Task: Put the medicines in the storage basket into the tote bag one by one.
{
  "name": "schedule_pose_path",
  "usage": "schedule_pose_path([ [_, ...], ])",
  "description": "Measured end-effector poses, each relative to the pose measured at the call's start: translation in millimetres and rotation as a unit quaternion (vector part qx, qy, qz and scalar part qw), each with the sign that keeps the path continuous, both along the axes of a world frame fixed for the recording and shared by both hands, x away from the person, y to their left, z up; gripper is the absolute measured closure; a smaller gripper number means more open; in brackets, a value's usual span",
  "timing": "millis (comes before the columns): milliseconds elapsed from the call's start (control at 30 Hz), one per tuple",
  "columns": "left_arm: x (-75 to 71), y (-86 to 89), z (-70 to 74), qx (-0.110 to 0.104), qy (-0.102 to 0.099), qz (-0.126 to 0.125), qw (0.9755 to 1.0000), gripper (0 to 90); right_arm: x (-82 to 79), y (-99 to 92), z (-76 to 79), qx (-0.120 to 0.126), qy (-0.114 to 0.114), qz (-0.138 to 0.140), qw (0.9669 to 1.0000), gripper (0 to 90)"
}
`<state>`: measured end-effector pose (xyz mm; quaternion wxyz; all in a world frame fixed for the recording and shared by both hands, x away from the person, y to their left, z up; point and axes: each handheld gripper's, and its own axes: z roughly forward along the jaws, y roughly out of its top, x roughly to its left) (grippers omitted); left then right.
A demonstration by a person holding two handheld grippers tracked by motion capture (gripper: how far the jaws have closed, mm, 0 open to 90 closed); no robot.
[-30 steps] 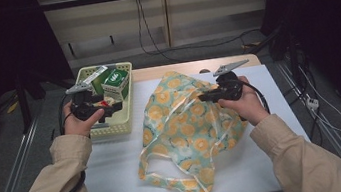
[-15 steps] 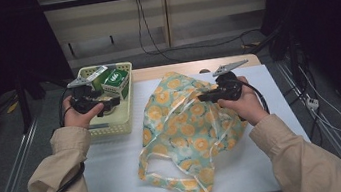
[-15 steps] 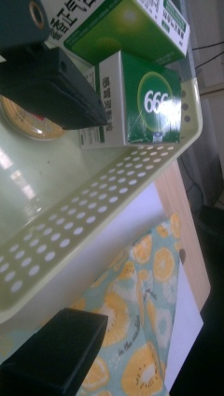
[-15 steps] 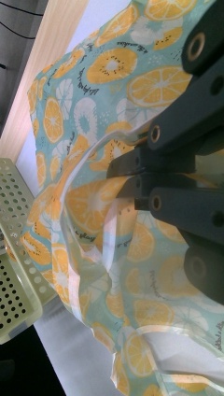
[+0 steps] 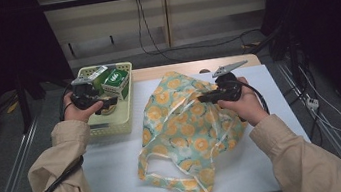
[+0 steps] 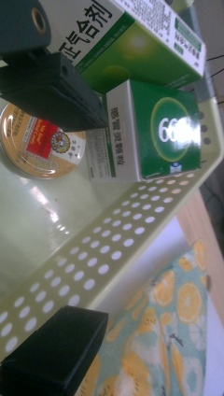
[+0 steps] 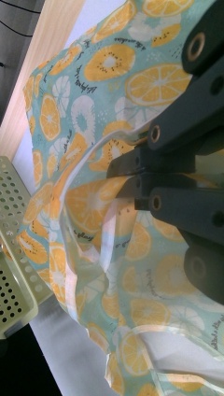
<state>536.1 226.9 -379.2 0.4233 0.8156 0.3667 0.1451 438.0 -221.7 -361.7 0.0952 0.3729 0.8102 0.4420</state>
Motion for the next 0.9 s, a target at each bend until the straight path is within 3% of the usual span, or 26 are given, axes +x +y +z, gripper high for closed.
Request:
schedule_pose_path([
  [100, 9.1, -0.7, -0.8, 0.018, 0.008, -0.001, 0.9998, 6.9, 0.0, -1.1, 0.4, 0.002, 0.001, -0.001, 1.0, 89.8],
  [333, 21.4, -5.5, -4.1, 0.008, 0.013, 0.0, 0.9999, 6.8, -0.1, -0.7, 1.0, 0.003, 0.003, -0.002, 1.0, 89.8],
  [400, 28.7, -7.1, -13.3, 0.035, 0.018, 0.0, 0.9992, 6.9, 0.3, 0.2, 0.1, 0.003, 0.003, -0.001, 1.0, 89.8],
  [533, 35.1, -4.7, -24.4, 0.035, 0.033, 0.008, 0.9988, 7.0, 0.8, 1.9, -0.8, 0.002, 0.004, 0.002, 1.0, 89.8],
  [567, 39.1, -2.2, -32.2, 0.057, 0.042, 0.014, 0.9974, 7.0, 1.2, 1.9, -1.0, 0.005, 0.005, 0.001, 1.0, 89.8],
  [733, 45.1, 3.2, -48.2, 0.06, 0.05, 0.032, 0.9964, 7.0, 2.7, 0.6, -2.2, 0.003, 0.008, -0.001, 1.0, 89.8],
  [900, 47.3, 4.7, -57.4, 0.09, 0.053, 0.038, 0.9938, 7.2, 4.3, 1.2, -4.3, 0.004, 0.01, -0.001, 0.9999, 89.8],
])
